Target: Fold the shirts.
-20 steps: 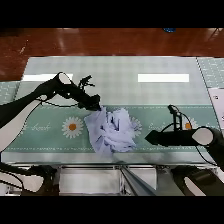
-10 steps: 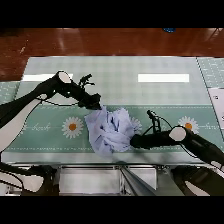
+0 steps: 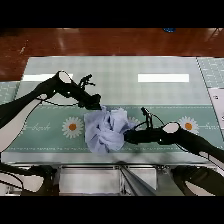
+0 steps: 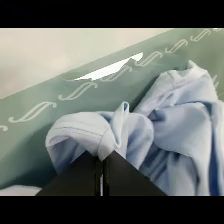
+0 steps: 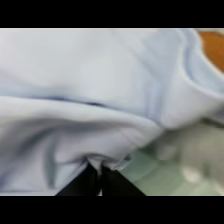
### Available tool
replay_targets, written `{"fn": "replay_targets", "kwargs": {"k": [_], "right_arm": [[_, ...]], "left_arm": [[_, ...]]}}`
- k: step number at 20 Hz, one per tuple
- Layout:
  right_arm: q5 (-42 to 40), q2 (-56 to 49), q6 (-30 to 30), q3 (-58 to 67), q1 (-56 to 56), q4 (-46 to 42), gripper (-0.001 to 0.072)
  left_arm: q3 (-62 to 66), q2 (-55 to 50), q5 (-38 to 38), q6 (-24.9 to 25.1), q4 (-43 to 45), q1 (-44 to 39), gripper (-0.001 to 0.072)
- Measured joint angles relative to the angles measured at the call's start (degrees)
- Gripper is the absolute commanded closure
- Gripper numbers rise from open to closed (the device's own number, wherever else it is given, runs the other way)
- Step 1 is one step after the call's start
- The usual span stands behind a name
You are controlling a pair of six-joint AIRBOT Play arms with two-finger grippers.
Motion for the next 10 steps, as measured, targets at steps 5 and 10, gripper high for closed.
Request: {"fn": "replay_targets", "kwargs": {"k": [5,10], "right_arm": [[5.9,4.4,3.1,13.6,-6.5,-11.2,0.0691],[19.3,9.2,13.9,42.0,-14.4,-33.5,0.0691]], "left_arm": [[3.4,7.8,-0.8,0.0,-0.4,5.3,0.0683],[11.3,22.1,2.7,0.0,-4.4,12.9,0.0684]]}}
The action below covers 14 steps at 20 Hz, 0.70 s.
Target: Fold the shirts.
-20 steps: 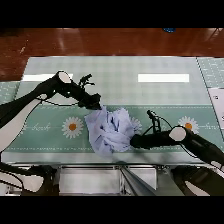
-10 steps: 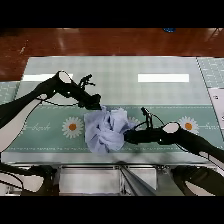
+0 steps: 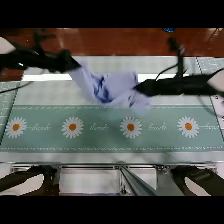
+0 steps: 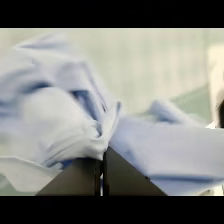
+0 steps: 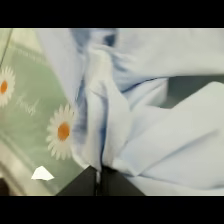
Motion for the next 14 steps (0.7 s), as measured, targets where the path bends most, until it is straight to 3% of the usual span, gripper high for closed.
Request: {"fn": "replay_targets", "kwargs": {"k": [7,14], "right_arm": [[19.2,3.0,7.0,37.2,-2.3,-20.2,0.0691],[32.0,11.3,10.6,45.8,-2.5,-28.0,0.069]], "left_arm": [[8.9,19.6,3.6,0.7,-1.9,9.4,0.0684],[10.5,37.8,3.1,1.3,-0.8,18.6,0.0683]]}}
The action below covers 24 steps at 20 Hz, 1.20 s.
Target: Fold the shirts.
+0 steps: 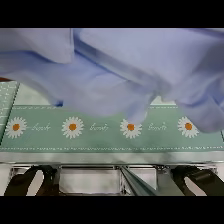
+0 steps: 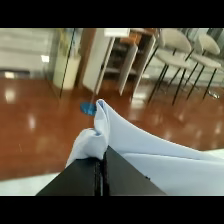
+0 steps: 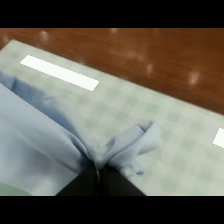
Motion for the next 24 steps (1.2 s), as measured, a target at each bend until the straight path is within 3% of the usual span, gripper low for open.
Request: {"fn": "replay_targets", "kwargs": {"k": [4,8,14,17,21,22,23,24], "right_arm": [[7.5,3.4,2.3,-2.4,0.0,0.5,0.069],[7.3,7.9,3.5,-18.5,0.0,4.8,0.0691],[-8.3,4.9,0.3,-45.2,0.0,7.1,0.0691],[-17.2,-4.4,-2.7,-49.6,-0.1,7.7,0.0691],[-28.2,-20.5,-4.4,-47.9,-1.7,9.8,0.0684],[-29.8,-24.3,-4.6,-46.4,-2.7,11.2,0.0544],[-31.1,-27.8,-4.7,-44.6,-3.9,12.9,0.0304],[-32.2,-31.0,-4.7,-42.3,-5.4,15.2,0.03]], "left_arm": [[-0.1,5.5,-5.1,0.3,1.2,1.3,0.0683],[-5.2,6.2,-13.6,0.4,2.0,1.6,0.0683],[-22.3,-0.9,-18.0,2.4,2.1,0.7,0.0683],[-28.6,-10.2,-16.6,4.6,2.2,-2.3,0.0683],[-31.7,-24.9,-7.7,7.2,1.9,-10.1,0.068],[-31.8,-27.9,-5.3,7.6,1.9,-12.0,0.0553],[-31.8,-30.7,-2.8,7.9,1.9,-13.8,0.0191],[-31.3,-33.5,-1.2,8.0,1.8,-15.5,0.02]]}}
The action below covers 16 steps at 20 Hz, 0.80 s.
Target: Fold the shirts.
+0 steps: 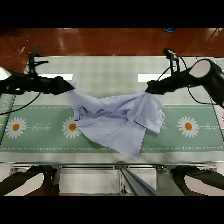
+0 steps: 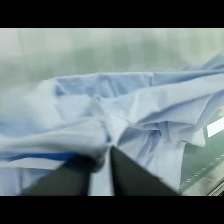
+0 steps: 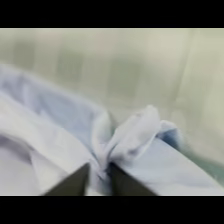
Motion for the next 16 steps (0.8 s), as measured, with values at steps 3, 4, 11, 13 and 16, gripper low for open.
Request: {"fn": "replay_targets", "kwargs": {"k": [3,4,11,13,16], "right_arm": [[1.7,-5.6,0.2,7.6,-5.6,4.3,0.0303],[3.6,-6.0,0.3,10.3,-8.2,4.9,0.0304],[15.6,6.3,1.1,6.0,-25.5,-5.8,0.0304],[14.2,12.4,1.2,-3.7,-28.5,-6.3,0.0304],[11.7,19.9,-0.2,-17.8,-30.8,-4.9,0.0304]], "left_arm": [[4.0,-5.4,0.3,-1.4,1.3,-1.7,0.0201],[5.6,-6.2,-1.4,-2.4,2.6,-1.0,0.0201],[-2.7,5.0,-9.7,-7.0,9.5,8.8,0.02],[-11.8,11.4,-8.7,-7.4,10.1,9.9,0.0201],[-24.6,19.1,-7.3,-8.7,10.4,10.6,0.0201]]}}
